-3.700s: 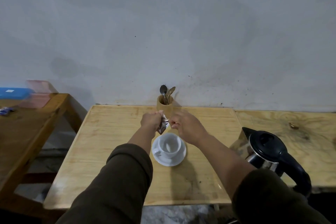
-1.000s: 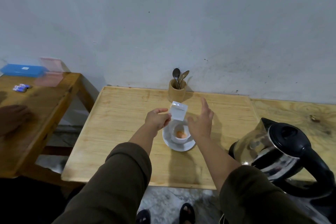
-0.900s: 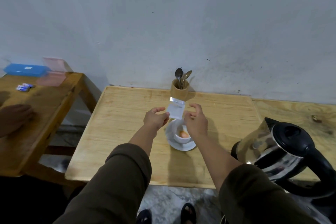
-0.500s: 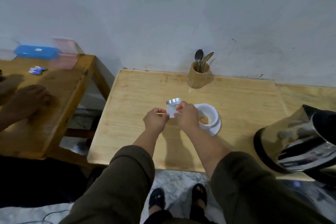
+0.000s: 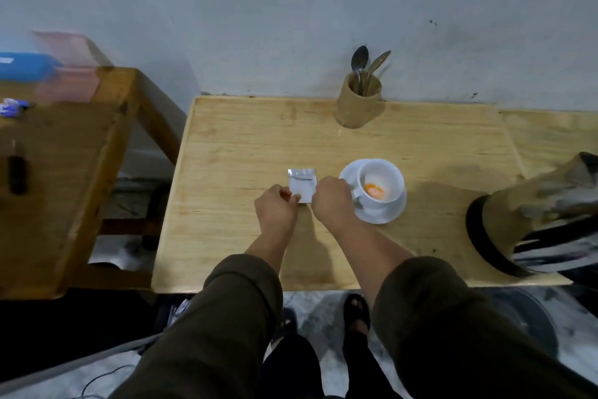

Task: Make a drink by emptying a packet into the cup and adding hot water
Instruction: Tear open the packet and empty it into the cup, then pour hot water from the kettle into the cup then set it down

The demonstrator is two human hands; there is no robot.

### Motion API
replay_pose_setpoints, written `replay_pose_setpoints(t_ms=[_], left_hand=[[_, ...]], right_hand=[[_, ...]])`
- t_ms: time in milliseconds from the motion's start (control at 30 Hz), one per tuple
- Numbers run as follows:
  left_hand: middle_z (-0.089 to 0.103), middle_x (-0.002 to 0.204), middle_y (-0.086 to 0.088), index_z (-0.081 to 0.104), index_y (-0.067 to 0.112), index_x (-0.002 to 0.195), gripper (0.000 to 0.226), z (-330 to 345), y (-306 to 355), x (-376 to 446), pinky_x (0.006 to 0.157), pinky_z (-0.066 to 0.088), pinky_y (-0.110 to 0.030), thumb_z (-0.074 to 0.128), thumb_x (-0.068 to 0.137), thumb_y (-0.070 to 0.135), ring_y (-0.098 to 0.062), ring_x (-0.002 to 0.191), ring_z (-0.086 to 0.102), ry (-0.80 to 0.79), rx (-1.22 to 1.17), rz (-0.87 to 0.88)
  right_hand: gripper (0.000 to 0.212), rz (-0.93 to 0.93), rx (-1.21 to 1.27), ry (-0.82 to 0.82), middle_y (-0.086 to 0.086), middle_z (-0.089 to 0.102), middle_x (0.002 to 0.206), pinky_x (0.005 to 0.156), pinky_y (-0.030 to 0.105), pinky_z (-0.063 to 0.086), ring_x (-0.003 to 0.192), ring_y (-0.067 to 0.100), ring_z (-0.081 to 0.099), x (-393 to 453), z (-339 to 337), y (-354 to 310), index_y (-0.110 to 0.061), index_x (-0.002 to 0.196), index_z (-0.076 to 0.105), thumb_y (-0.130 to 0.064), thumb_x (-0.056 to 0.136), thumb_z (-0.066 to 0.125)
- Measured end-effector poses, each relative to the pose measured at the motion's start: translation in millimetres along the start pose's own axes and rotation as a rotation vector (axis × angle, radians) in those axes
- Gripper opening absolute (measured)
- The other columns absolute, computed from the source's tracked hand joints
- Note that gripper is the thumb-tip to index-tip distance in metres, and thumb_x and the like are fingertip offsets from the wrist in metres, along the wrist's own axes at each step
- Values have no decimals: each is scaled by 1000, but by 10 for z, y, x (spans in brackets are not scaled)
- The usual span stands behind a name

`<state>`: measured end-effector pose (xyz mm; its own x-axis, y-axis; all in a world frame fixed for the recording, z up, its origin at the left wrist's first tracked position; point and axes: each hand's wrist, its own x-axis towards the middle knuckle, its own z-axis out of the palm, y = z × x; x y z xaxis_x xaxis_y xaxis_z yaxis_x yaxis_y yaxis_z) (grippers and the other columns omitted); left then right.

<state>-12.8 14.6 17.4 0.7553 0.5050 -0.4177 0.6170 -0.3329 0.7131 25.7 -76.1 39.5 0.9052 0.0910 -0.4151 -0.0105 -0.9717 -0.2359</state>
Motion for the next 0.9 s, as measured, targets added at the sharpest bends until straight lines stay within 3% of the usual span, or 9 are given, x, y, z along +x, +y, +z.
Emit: replay_pose_setpoints(t_ms=[67, 167, 267, 333, 367, 467, 600, 767, 900], left_hand=[[73, 106, -10, 69, 5, 104, 26, -10, 2, 21, 77, 36, -19, 62, 87, 23, -22, 101, 66, -15, 21, -3], [73, 108, -10, 69, 6, 107, 28, -39, 26, 27, 78, 36, -19, 59, 89, 26, -23, 104, 65, -34, 98, -1], [72, 109, -12, 68, 6, 108, 29, -62, 69, -3, 75, 35, -21, 56, 91, 26, -26, 105, 64, -32, 135, -18], [70, 112, -14, 66, 5, 109, 30, -64, 105, -71, 74, 34, -23, 54, 92, 26, -28, 107, 62, -26, 140, -32], [68, 114, -15, 65, 4, 111, 30, -58, 121, -115, 74, 35, -24, 52, 93, 25, -29, 109, 61, -24, 135, -39], [64, 122, -17, 60, 5, 121, 34, -20, 157, -279, 80, 40, -27, 49, 94, 23, -30, 115, 57, -21, 119, -38], [62, 126, -17, 55, 7, 127, 38, 101, 172, -590, 90, 45, -32, 45, 93, 20, -33, 120, 54, -32, 151, 2], [55, 133, -18, 51, 6, 131, 43, 518, 188, -1077, 100, 43, -37, 50, 90, 20, -35, 124, 50, -109, 227, 61], [47, 139, -18, 48, 9, 135, 48, 992, 267, -1541, 106, 38, -34, 52, 90, 22, -32, 128, 47, -213, 316, 73]], right_hand=[[24, 12, 16, 32, 17, 61, 120, 58, 23, 30, 109, 30, 59, -37, -16, -5, 2, 111, 58, -2, 93, 43], [22, -7, 81, 82, 17, 63, 114, 67, 25, 32, 103, 29, 61, -114, -58, 10, 2, 105, 61, -2, 91, 45], [21, -33, 147, 113, 19, 66, 106, 66, 27, 32, 95, 31, 61, -242, -173, 13, -2, 87, 65, -4, 91, 44], [31, -26, 210, 147, 21, 64, 92, 58, 21, 29, 78, 26, 51, -319, -249, 61, -12, 59, 51, -5, 89, 44], [34, -31, 238, 176, 21, 62, 84, 51, 20, 25, 73, 23, 46, -354, -287, 91, -12, 55, 46, -4, 88, 45], [22, -51, 325, 274, 17, 70, 90, 59, 27, 38, 75, 28, 58, -500, -433, 206, -1, 79, 66, -8, 88, 48], [27, -107, 422, 403, 12, 63, 114, 85, 32, 46, 101, 27, 61, -732, -690, 504, -8, 111, 66, -11, 90, 49], [30, -121, 404, 622, 10, 58, 115, 77, 33, 48, 97, 29, 61, -1074, -888, 1178, -13, 115, 62, -8, 88, 51], [30, -144, 306, 857, 15, 57, 106, 84, 39, 52, 98, 32, 58, -1367, -972, 1886, -8, 112, 64, -6, 83, 55]])
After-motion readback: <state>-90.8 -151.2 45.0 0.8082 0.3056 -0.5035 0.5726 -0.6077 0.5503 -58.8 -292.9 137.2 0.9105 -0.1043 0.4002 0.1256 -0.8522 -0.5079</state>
